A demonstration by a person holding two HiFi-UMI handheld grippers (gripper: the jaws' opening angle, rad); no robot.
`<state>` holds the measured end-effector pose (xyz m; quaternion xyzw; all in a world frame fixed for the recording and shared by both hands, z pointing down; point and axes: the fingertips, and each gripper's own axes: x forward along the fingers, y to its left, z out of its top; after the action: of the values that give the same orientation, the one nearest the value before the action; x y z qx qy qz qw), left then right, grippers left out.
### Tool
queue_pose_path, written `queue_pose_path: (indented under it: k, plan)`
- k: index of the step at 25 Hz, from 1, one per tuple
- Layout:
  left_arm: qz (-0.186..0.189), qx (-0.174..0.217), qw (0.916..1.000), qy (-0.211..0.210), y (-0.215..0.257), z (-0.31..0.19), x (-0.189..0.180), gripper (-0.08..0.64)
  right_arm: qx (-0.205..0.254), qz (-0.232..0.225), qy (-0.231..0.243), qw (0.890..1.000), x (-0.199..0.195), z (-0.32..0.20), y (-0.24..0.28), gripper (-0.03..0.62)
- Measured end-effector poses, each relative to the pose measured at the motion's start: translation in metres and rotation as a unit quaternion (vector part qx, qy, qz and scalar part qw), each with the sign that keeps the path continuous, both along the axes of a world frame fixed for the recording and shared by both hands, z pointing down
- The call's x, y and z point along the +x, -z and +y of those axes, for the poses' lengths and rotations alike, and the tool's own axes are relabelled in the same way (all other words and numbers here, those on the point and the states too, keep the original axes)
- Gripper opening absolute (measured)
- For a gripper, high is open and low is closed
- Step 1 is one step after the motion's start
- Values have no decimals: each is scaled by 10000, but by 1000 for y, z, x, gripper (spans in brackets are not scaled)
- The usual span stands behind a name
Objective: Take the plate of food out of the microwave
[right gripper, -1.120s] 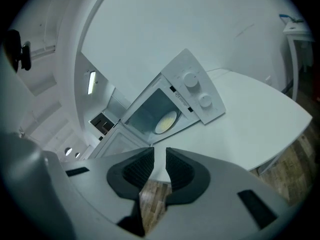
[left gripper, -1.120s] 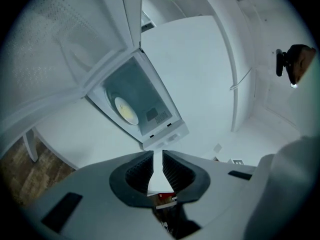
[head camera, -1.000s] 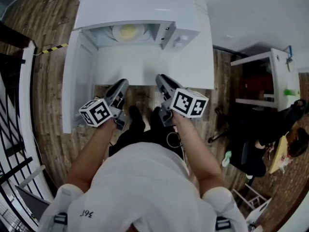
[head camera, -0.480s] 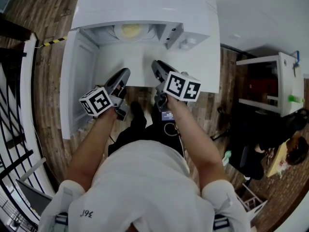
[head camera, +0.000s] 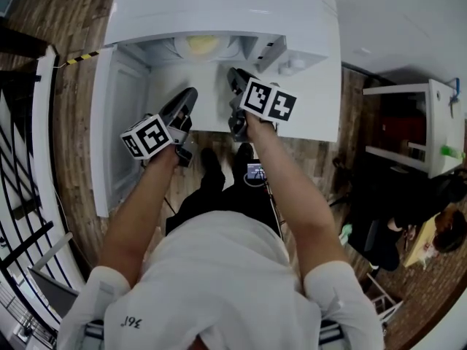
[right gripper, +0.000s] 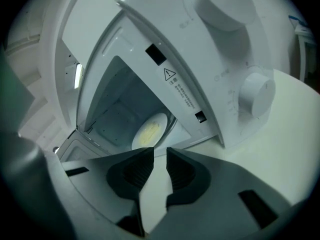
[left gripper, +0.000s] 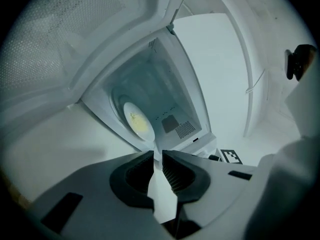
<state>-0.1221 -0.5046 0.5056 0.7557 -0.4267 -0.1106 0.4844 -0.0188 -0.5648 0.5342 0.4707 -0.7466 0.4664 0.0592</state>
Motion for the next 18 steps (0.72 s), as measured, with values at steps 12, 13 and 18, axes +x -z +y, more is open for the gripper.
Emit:
queue_pose_path:
  k: [12,13,18]
  plan:
    - [-206,-57,9994,260,-14,-26,-20,38,-173,-60,-275,9995,-28,-51,-12,128]
    - [-198,-56,9994,266,-14,-26,-20,38,-197,-31,-294,9994,-30,-53,-13,132]
    - [-189,-63,9993,315,-16,-33,-25,38,-288,75,-418,9987,-31,-65,-17,132]
